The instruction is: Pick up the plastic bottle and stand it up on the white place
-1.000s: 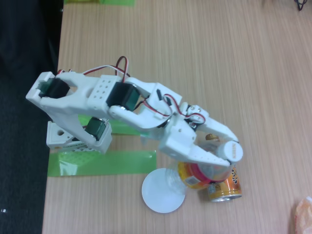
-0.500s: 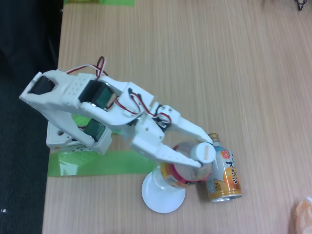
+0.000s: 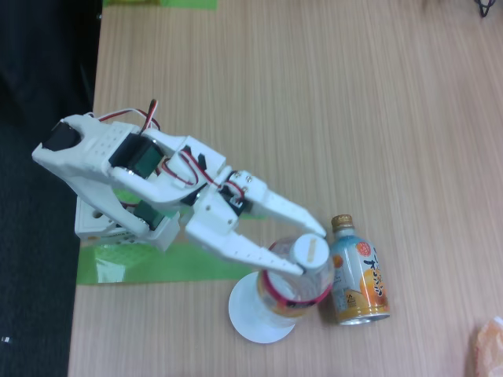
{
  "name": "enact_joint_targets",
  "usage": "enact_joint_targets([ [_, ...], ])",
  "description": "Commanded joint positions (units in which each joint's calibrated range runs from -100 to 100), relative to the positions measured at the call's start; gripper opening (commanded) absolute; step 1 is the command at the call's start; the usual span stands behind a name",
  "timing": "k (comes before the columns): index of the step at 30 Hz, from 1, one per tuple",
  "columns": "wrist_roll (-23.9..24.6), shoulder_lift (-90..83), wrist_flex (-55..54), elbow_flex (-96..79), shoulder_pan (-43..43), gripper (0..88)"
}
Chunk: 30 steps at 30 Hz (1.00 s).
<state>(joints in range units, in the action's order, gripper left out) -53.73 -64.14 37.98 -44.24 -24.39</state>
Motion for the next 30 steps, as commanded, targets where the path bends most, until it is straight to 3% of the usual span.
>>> enact_joint_targets([
  [1, 0.23, -3.44, -1.15, -2.25, -1.31, 15.1],
  [30, 0.28, -15.36, -1.15, -13.75, -1.68, 15.1],
])
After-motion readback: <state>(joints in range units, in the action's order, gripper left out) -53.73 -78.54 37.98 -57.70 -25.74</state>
